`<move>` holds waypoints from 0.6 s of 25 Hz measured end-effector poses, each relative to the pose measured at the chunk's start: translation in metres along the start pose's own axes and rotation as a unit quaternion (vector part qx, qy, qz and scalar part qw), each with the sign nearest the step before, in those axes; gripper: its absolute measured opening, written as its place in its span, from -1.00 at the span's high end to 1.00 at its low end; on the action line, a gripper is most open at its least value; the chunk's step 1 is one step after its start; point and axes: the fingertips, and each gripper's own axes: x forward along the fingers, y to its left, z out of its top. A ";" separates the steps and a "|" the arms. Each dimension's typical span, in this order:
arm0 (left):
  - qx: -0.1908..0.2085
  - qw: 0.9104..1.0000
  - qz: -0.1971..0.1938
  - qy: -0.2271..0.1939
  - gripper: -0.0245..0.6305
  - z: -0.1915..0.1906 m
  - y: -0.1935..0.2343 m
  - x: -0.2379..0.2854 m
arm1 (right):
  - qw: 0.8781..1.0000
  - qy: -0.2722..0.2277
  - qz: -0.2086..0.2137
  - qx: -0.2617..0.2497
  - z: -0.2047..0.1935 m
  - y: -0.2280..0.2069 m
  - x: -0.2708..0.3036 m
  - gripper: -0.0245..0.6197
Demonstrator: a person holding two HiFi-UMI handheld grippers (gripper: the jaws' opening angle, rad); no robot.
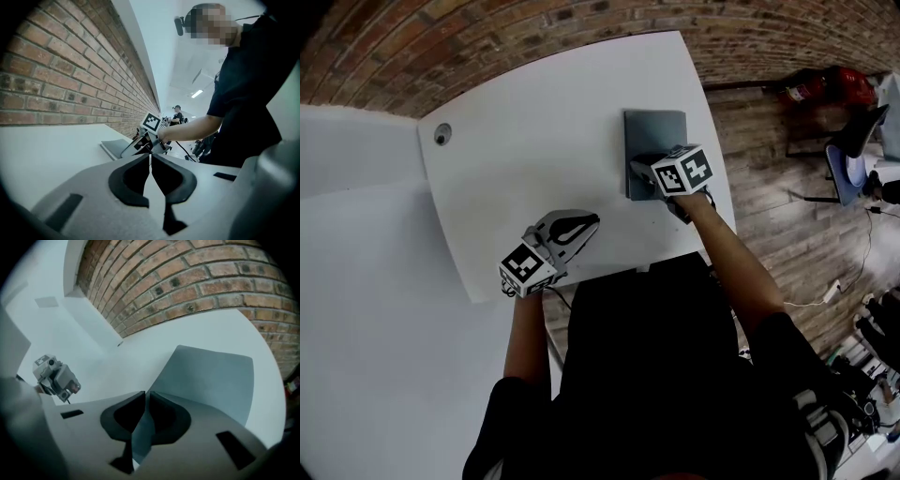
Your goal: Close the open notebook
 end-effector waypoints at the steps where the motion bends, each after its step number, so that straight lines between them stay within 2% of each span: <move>1: 0.000 1.000 0.001 -0.002 0.86 0.001 0.000 -0.001 | 1.000 0.010 -0.011 -0.018 -0.002 -0.001 0.003 0.80; 5: -0.006 1.000 0.004 -0.001 0.86 -0.003 0.001 -0.003 | 0.994 0.045 -0.050 -0.084 -0.005 -0.004 0.009 0.84; 9: -0.013 1.000 0.004 0.001 0.86 -0.008 0.001 -0.002 | 0.987 0.062 -0.066 -0.133 -0.004 -0.003 0.011 0.90; 15: -0.007 1.000 0.002 -0.006 0.86 -0.004 -0.003 0.001 | 0.985 0.057 -0.069 -0.150 -0.005 -0.002 0.011 0.90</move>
